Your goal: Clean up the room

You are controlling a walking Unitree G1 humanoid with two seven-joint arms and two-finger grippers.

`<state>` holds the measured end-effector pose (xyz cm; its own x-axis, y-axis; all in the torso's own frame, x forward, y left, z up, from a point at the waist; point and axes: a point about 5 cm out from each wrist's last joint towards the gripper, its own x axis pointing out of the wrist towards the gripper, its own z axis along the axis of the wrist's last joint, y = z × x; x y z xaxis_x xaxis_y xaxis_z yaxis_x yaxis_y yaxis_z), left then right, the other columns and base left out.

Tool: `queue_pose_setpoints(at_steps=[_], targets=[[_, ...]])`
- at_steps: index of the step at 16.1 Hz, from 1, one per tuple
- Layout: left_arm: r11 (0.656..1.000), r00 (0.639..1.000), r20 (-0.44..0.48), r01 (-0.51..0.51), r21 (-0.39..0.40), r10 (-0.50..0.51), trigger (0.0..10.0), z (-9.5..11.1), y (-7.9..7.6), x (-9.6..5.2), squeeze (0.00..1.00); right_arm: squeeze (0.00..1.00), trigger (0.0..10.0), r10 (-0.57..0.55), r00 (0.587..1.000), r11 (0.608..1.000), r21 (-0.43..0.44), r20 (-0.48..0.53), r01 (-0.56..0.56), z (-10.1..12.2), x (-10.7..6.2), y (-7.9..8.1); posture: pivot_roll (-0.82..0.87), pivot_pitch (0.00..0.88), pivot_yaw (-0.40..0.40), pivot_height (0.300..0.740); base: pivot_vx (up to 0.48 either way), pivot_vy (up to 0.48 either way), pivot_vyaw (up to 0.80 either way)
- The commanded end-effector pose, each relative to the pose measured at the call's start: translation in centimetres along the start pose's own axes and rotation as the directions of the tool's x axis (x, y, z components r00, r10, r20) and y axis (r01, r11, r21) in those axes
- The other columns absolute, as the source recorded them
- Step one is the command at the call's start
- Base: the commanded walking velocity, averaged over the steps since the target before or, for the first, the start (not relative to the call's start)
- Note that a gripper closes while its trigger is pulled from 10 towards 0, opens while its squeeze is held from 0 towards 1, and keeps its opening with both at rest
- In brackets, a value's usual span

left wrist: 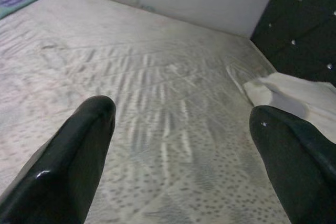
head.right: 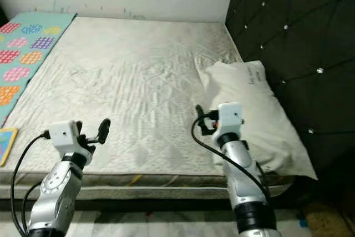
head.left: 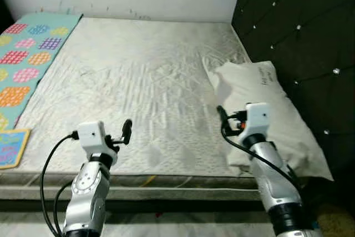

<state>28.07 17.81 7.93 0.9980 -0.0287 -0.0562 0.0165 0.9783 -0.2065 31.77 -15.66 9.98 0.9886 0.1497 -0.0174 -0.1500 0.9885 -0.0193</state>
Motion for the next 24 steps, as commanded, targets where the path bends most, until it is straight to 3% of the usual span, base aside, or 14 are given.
queue_pose_setpoints(at_steps=[1,18,24], targets=[[1.000,1.000,-0.003,-0.022,0.019,0.022,10.0,-0.04,0.78,-0.24,0.00,0.00,10.0,0.027,0.999,1.000,0.008,0.017,-0.027,0.48,0.37,0.85,-0.08,0.043,-0.033,0.740,0.000,0.292,0.00],[1.000,1.000,0.003,0.031,0.001,-0.031,10.0,0.05,0.53,-0.54,0.00,0.00,10.0,0.012,1.000,1.000,0.010,0.015,-0.012,0.41,0.36,0.69,-0.08,0.057,-0.033,0.740,0.028,0.000,0.00],[1.000,1.000,-0.002,0.019,0.001,-0.019,10.0,0.05,0.62,-0.42,0.00,0.00,10.0,0.004,1.000,1.000,0.016,0.012,-0.004,0.38,0.44,0.62,-0.08,0.057,-0.032,0.740,0.000,0.000,-0.65]])
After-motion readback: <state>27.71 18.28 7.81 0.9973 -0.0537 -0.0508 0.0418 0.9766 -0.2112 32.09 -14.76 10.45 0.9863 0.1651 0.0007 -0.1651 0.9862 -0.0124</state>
